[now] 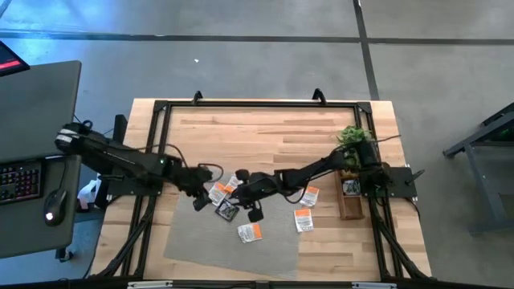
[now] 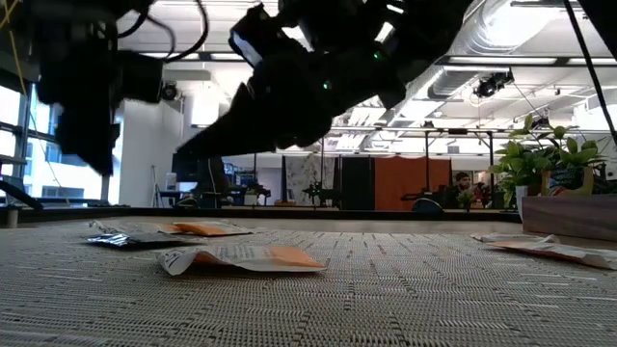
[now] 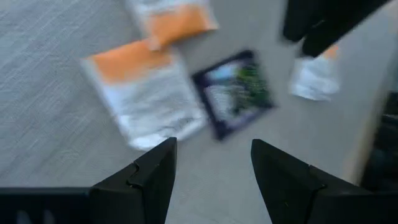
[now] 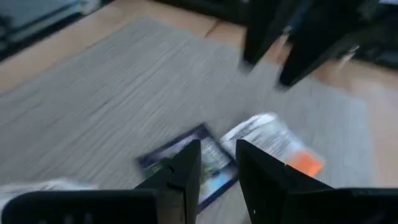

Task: Pick & Place Tea
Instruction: Put the black tea bag into the middle section of the wooden organizer

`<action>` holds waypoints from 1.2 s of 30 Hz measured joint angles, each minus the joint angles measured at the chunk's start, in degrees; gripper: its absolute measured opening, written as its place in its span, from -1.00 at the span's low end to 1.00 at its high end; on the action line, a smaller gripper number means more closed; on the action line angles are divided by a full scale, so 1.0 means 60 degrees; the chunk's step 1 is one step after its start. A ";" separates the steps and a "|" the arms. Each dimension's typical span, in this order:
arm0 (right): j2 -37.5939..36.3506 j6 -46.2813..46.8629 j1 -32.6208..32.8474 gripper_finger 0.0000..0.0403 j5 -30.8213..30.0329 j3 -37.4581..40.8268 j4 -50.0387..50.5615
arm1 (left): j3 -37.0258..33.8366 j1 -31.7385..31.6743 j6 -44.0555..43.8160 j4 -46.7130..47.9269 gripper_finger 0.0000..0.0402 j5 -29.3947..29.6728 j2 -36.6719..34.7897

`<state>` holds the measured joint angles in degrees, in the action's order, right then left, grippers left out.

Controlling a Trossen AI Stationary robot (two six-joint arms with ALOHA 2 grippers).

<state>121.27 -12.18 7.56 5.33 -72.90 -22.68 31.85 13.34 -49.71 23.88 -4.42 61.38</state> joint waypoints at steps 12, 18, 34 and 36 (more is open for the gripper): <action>-0.0015 -0.0555 0.0407 -0.52 0.0334 -0.0052 0.1147 | -0.0275 0.2260 -0.2456 -0.2301 0.02 0.3566 0.2213; 0.0267 -0.1428 0.0791 -0.52 0.0257 -0.0034 0.0606 | -0.0221 0.2285 -0.3673 -0.3125 0.02 0.3715 0.3563; 0.1013 -0.1484 0.0446 -0.52 -0.0147 -0.0063 0.0474 | 0.0530 0.2270 -0.3486 -0.3267 0.02 0.2786 0.4005; 0.0962 -0.1484 0.0454 -0.52 -0.0288 -0.0063 0.0545 | 0.0772 0.2287 -0.3354 -0.2787 0.02 0.2764 0.3901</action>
<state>127.04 -21.08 10.28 3.60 -73.28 -19.40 36.48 27.07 -69.84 7.15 12.17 84.78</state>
